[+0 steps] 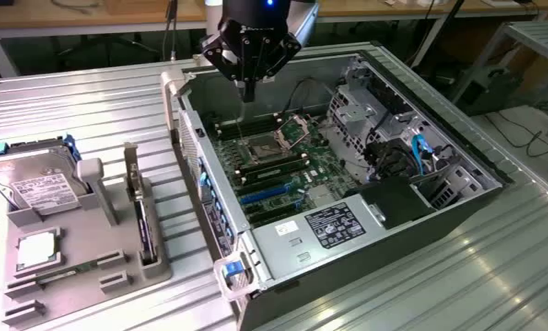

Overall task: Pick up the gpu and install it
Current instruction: 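Reach for the gpu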

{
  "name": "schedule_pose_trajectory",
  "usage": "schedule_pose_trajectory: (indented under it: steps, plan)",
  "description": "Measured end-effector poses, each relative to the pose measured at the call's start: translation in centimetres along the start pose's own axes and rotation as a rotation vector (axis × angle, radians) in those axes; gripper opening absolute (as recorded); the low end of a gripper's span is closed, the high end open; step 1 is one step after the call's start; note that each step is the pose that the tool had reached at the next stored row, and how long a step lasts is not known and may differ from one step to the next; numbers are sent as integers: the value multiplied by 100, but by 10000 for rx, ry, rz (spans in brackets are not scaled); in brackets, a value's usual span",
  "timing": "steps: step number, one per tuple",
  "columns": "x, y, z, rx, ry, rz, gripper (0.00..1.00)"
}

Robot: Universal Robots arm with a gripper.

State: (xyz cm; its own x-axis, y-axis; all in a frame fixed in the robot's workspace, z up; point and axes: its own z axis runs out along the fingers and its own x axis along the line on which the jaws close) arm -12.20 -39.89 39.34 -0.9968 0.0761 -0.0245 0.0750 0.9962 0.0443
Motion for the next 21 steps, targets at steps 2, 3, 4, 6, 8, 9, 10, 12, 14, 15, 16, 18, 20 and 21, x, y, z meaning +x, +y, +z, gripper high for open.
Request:
schedule_pose_trajectory:
  steps: [2, 3, 4, 6, 8, 9, 10, 12, 14, 15, 16, 18, 20, 21]
  plan:
    - [31, -2, -1, 0, 0, 1, 11]
    - [38, -3, -1, 0, 0, 1, 11]
    - [46, -4, -1, 0, 0, 1, 11]
    - [63, -5, -2, 0, 0, 1, 11]
    - [86, -7, -3, 0, 0, 1, 11]
    - [96, -7, -3, 0, 0, 1, 11]
    - [105, -8, -3, 0, 0, 2, 11]
    - [123, -9, -3, -1, -1, 2, 11]
    - [138, -10, -4, 0, 0, 1, 11]
    - [144, -11, -4, 0, 0, 1, 11]
    - [151, -12, -4, -1, 0, 1, 11]
    - [164, -13, -5, 0, 0, 1, 11]
    - [179, -14, -5, 0, 0, 1, 11]
    - [193, -15, -5, 0, 0, 1, 11]
